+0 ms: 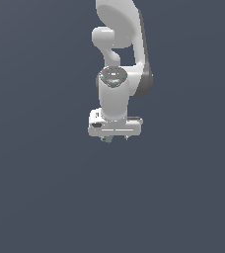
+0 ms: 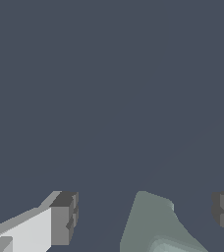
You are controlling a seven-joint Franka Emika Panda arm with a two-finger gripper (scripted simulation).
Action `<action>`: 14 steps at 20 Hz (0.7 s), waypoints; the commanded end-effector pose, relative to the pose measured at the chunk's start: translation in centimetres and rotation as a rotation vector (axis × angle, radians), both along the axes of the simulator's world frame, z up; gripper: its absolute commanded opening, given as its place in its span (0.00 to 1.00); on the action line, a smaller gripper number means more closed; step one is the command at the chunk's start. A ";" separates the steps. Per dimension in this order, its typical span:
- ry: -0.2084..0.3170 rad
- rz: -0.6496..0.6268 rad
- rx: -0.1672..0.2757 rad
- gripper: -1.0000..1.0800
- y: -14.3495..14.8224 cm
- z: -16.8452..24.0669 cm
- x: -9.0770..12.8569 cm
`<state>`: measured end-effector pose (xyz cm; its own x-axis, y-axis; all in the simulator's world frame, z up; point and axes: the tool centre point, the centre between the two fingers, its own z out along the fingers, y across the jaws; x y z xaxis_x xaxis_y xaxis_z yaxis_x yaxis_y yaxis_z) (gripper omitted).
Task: Pick up the object and move it to a goal position.
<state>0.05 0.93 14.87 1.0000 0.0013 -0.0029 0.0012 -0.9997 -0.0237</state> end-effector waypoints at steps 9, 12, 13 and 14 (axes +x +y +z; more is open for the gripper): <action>-0.016 -0.032 -0.020 0.96 -2.2 1.1 0.7; -0.016 -0.032 -0.021 0.96 -2.2 1.1 0.7; -0.016 -0.032 -0.020 0.96 -2.2 1.1 0.7; -0.016 -0.032 -0.020 0.96 -2.2 1.1 0.7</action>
